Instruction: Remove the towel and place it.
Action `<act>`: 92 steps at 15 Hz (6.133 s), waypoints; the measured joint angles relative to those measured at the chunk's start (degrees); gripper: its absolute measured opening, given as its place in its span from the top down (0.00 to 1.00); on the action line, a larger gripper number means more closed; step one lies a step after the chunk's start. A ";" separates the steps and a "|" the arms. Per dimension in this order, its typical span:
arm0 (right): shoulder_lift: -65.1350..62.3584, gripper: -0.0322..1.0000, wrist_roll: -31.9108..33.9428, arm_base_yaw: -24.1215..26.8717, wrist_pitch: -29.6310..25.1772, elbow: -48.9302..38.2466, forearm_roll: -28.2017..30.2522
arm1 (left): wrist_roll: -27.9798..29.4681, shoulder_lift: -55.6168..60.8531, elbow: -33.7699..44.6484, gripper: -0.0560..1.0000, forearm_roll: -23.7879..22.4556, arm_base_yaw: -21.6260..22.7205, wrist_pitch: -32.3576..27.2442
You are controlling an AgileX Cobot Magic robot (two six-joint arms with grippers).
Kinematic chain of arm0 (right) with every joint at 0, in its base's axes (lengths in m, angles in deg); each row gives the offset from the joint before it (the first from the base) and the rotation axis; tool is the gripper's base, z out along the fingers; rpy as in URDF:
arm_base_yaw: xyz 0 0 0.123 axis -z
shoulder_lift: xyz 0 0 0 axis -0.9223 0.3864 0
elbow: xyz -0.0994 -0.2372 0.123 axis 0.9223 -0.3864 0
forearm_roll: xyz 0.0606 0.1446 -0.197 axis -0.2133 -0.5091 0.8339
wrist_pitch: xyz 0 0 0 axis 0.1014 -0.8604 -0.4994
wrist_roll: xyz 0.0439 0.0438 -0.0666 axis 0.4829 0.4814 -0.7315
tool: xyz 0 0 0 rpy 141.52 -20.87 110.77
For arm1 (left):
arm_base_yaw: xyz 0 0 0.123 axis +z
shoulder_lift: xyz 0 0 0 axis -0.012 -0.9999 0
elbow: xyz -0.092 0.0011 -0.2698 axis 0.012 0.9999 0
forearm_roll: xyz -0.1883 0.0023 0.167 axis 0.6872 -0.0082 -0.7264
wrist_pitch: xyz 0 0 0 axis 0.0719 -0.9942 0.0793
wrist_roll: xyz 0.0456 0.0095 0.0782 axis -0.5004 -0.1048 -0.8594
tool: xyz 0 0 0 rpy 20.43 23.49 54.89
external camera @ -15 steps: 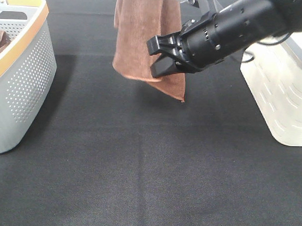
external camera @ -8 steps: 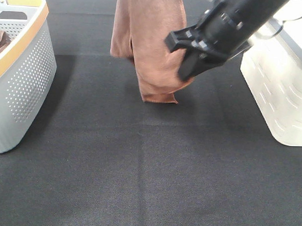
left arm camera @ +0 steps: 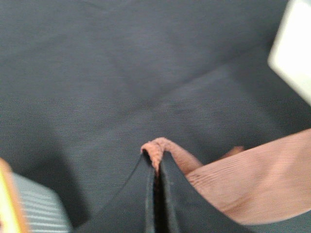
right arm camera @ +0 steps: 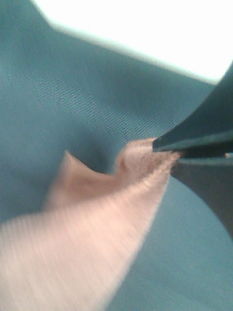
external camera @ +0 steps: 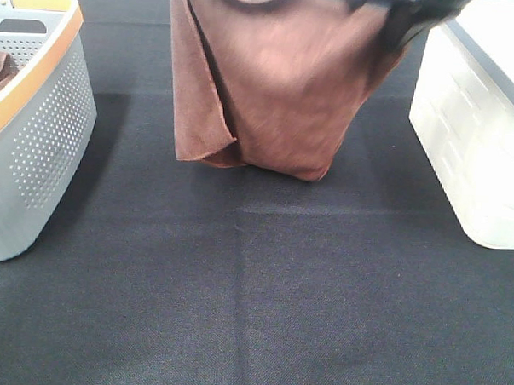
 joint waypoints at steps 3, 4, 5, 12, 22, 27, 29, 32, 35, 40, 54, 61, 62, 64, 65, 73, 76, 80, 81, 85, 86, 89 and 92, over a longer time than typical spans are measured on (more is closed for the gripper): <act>0.00 0.97 1.15 4.76 7.28 2.18 0.92 | 1.38 -2.23 0.00 0.95 -4.41 1.15 2.52; 0.23 0.97 1.20 5.84 12.09 2.46 1.20 | 2.75 -3.95 0.00 0.95 -4.76 2.69 6.65; 1.03 0.97 1.66 6.36 16.39 2.69 1.66 | 3.44 -5.10 0.00 0.95 -4.76 3.90 10.03; 8.59 0.97 6.47 9.17 49.05 2.69 13.41 | 4.07 -12.43 0.00 0.95 -6.25 7.33 39.59; 18.05 0.97 6.53 11.63 36.67 2.69 5.67 | 3.72 -21.20 0.00 0.95 -5.73 6.99 23.61; 17.65 0.97 -8.14 11.63 18.33 3.15 -10.71 | 0.52 -18.79 -0.06 0.95 -2.98 5.21 -2.41; 17.30 0.97 -11.40 11.63 12.66 3.61 -14.15 | 0.00 -18.79 -0.06 0.95 -1.32 5.16 -9.57; 16.79 0.97 -11.97 11.63 7.22 3.95 -15.24 | -1.03 -18.79 -0.06 0.95 1.83 5.16 -14.27; 14.55 0.97 -9.97 11.80 3.55 3.32 -13.18 | -1.09 -18.68 -0.06 0.95 5.56 4.93 -15.18; 10.43 0.97 -9.63 9.63 2.75 3.32 -11.29 | -1.26 -17.07 -0.06 0.95 4.53 3.90 -16.62; 10.20 0.97 -10.08 4.98 -10.66 -6.99 -14.44 | -1.32 -7.85 26.47 0.95 10.83 3.78 -16.79; 10.20 0.93 -8.42 4.98 -5.44 -16.79 -16.67 | -1.32 -7.85 32.43 0.91 13.81 3.78 -16.79; 10.14 0.85 -8.37 4.98 -5.44 -16.96 -16.62 | -1.32 -7.85 32.54 0.80 13.98 3.78 -16.79; 10.20 0.40 -8.37 4.98 -7.33 -16.96 -17.25 | -1.32 -7.85 32.54 0.45 14.32 3.78 -16.84; 10.20 0.26 -8.37 4.98 -8.65 -16.96 -17.53 | -1.32 -7.85 32.54 0.35 14.38 3.78 -16.84; 0.57 0.12 -8.37 4.98 -12.89 -16.96 -21.08 | -1.49 4.64 32.60 0.27 14.44 3.78 -16.84; -7.73 0.12 -8.37 4.98 -12.95 -16.84 -21.83 | -1.32 13.52 32.60 0.27 14.38 3.78 -16.96; -26.41 0.12 -8.37 4.98 -13.06 -22.52 -22.23 | 0.57 31.34 35.07 0.27 11.80 3.78 -17.13; -30.37 0.12 -8.37 4.98 -13.12 -25.55 -22.23 | 0.86 35.41 37.41 0.27 11.00 3.78 -17.13; -47.96 0.12 -8.37 4.98 -11.40 -41.94 -21.31 | 2.01 51.51 55.12 0.27 7.28 3.78 -17.19; -52.31 0.12 -8.37 4.98 -10.60 -46.41 -20.63 | 2.23 56.15 60.39 0.27 6.76 3.78 -17.25; -68.30 0.12 -6.07 4.98 -9.22 -57.70 -15.18 | 2.58 71.16 73.85 0.27 5.10 3.78 -17.36; -76.32 0.12 -3.67 4.98 -9.00 -60.45 -12.83 | 2.58 79.53 78.90 0.27 4.58 3.78 -17.48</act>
